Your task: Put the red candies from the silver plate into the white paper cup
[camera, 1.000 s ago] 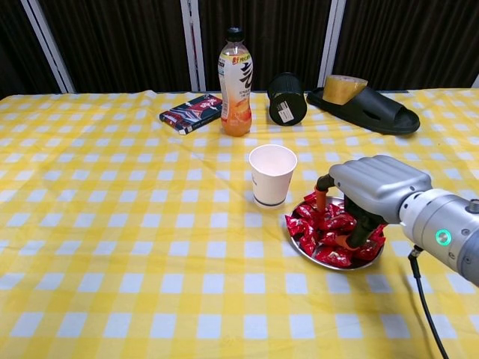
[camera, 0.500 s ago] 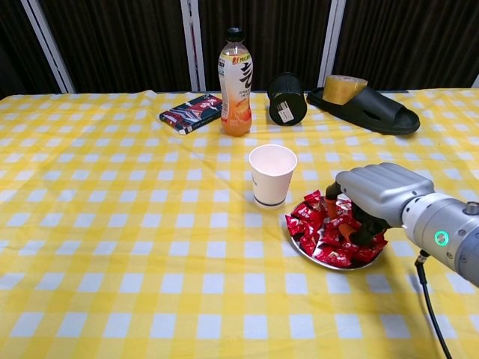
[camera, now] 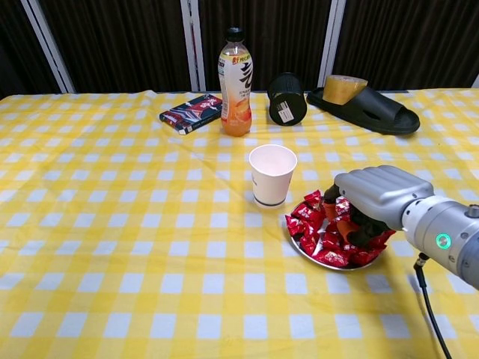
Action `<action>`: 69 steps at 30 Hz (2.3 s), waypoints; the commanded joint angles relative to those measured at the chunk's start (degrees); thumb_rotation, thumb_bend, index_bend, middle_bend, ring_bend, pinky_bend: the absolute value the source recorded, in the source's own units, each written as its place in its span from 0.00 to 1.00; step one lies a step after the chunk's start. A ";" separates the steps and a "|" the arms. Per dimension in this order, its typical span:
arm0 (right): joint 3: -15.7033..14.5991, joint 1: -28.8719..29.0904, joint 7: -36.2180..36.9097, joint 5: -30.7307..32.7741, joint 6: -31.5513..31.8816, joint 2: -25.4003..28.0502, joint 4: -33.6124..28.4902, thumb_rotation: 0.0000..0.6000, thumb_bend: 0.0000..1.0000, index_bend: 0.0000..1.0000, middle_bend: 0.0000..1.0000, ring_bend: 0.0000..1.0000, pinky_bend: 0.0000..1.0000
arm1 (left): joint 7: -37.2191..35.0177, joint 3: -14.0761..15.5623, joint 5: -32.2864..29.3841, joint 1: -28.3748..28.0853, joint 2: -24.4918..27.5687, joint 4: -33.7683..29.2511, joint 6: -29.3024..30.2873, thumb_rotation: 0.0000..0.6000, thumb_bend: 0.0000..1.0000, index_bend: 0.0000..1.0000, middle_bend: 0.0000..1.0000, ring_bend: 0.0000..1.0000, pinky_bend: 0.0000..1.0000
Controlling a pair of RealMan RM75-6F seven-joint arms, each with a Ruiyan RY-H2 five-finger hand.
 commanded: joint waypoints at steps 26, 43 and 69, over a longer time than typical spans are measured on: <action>12.05 10.84 -4.45 4.75 1.58 3.16 -9.95 1.00 0.61 0.51 0.97 1.00 0.95 | -0.61 0.03 -1.19 -0.61 0.71 -0.55 -1.95 1.00 0.02 0.00 0.00 0.00 0.00; 10.83 15.44 -1.31 9.84 -0.56 0.20 -1.40 1.00 0.61 0.38 0.97 1.00 0.95 | -2.12 0.18 -0.78 -0.86 1.30 -0.82 -2.26 1.00 0.02 0.00 0.00 0.00 0.00; -3.28 8.24 -5.71 2.91 13.23 4.60 -15.50 1.00 0.37 0.28 0.97 1.00 0.95 | -1.55 0.07 -0.36 -0.51 0.96 -0.96 -0.94 1.00 0.02 0.00 0.00 0.00 0.00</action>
